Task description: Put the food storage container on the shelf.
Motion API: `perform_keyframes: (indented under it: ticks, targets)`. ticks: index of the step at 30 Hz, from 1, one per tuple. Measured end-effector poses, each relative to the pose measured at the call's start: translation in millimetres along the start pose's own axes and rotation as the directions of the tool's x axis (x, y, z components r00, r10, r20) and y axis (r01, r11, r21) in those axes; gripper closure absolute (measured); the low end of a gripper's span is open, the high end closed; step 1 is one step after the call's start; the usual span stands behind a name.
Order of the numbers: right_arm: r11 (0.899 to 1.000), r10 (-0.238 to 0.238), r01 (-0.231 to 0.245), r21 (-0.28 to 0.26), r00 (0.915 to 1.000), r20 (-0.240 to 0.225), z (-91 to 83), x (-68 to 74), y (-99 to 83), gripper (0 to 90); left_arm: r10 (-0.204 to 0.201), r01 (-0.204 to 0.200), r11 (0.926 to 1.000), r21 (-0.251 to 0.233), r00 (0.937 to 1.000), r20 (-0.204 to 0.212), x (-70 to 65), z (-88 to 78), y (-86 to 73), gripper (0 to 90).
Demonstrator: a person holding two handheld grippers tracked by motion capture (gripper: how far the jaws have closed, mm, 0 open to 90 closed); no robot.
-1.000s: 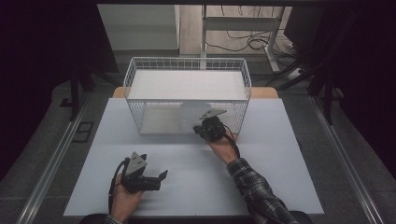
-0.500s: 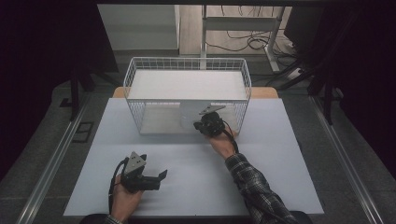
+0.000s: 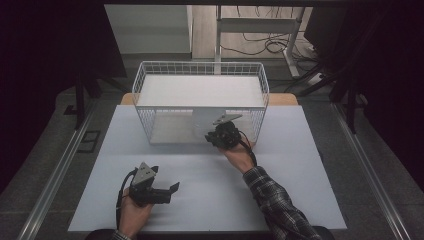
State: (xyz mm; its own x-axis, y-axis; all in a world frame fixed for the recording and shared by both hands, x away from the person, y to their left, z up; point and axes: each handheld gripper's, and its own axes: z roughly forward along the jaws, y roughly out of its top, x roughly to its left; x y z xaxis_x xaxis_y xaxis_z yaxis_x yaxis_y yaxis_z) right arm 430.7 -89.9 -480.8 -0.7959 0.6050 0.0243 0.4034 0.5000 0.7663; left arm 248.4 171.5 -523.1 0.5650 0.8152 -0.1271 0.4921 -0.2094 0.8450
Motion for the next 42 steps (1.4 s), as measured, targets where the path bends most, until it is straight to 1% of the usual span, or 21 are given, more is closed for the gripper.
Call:
perform_keyframes:
  ticks: [1,2,3,4,5,9,10,11,14,16,20,22,23,24,27,34,42]
  targets:
    - [1.0,0.0,0.0,0.0,1.0,0.0,0.0,0.0,0.0,73.5,0.0,0.0,1.0,0.0,1.0,0.0,0.0,0.0,0.0,3.4]
    - [1.0,-0.003,0.003,-0.002,1.0,0.002,-2.4,2.2,-0.4,68.0,-0.002,0.002,1.0,0.008,1.0,0.006,-0.1,0.5,0.1,3.5]
    - [1.0,-0.003,0.003,-0.006,1.0,0.0,-3.6,3.0,-0.6,65.6,-0.004,0.004,0.9999,0.013,0.9999,0.012,-0.1,0.9,0.0,3.6]
    - [1.0,-0.003,0.003,-0.006,1.0,0.0,-3.6,3.0,-0.6,65.6,-0.004,0.004,0.9999,0.013,0.9999,0.012,-0.1,0.9,0.0,3.7]
    - [1.0,-0.003,0.003,-0.009,1.0,-0.001,-6.0,4.1,-1.0,61.2,-0.005,0.005,0.9999,0.016,0.9999,0.016,-0.1,1.1,0.0,3.8]
    - [1.0,-0.01,0.01,-0.01,0.9999,-0.007,-10.3,6.1,-2.8,55.1,-0.007,0.006,0.9998,0.021,0.9996,0.028,0.3,2.1,-0.5,4.5]
    - [1.0,-0.01,0.01,-0.01,0.9999,-0.007,-10.3,6.1,-2.8,55.1,-0.007,0.006,0.9998,0.021,0.9996,0.028,0.3,2.1,-0.5,4.5]
    - [1.0,-0.014,0.014,-0.005,0.9999,-0.009,-11.9,7.1,-4.1,51.3,-0.005,0.004,0.9997,0.024,0.9996,0.03,-0.4,3.1,-0.7,4.5]
    - [1.0,-0.016,0.016,-0.001,0.9998,-0.011,-13.8,8.6,-6.3,46.1,-0.002,0.002,0.9997,0.023,0.9995,0.031,-1.1,3.3,-0.5,4.6]
    - [1.0,-0.01,0.01,0.003,0.9997,-0.021,-14.7,9.4,-7.9,42.3,-0.003,0.003,0.9998,0.021,0.9994,0.034,-1.0,3.3,-0.5,4.7]
    - [1.0,-0.015,0.015,0.008,0.9995,-0.027,-16.4,10.0,-10.3,39.5,-0.005,0.004,0.9999,0.012,0.9993,0.036,-0.2,2.7,-0.5,5.6]
    - [1.0,-0.02,0.02,0.002,0.9996,-0.02,-18.3,9.5,-14.1,36.1,-0.009,0.009,1.0,0.004,0.999,0.044,0.9,2.7,-1.0,5.8]
    - [1.0,-0.02,0.02,0.002,0.9996,-0.02,-18.3,9.5,-14.1,36.1,-0.009,0.009,1.0,0.004,0.999,0.044,0.9,2.7,-1.0,6.0]
    - [1.0,-0.017,0.017,0.0,0.9997,-0.02,-20.0,8.8,-17.0,33.5,-0.011,0.011,0.9999,0.003,0.9987,0.05,1.6,3.1,-1.3,6.1]
    - [1.0,-0.019,0.019,-0.009,0.9997,-0.017,-22.8,8.6,-19.6,30.4,-0.011,0.011,0.9999,-0.001,0.9986,0.052,1.7,3.0,-1.3,6.3]
    - [1.0,-0.001,0.0,-0.025,0.9995,-0.032,-31.9,9.8,-24.0,23.4,-0.013,0.014,0.9999,-0.005,0.9981,0.06,2.0,2.7,-1.3,6.6]
    - [0.999,0.0,-0.001,-0.044,0.9993,-0.037,-41.7,12.7,-30.1,15.0,-0.011,0.012,0.9999,-0.005,0.9976,0.068,1.8,3.4,-1.6,6.4]
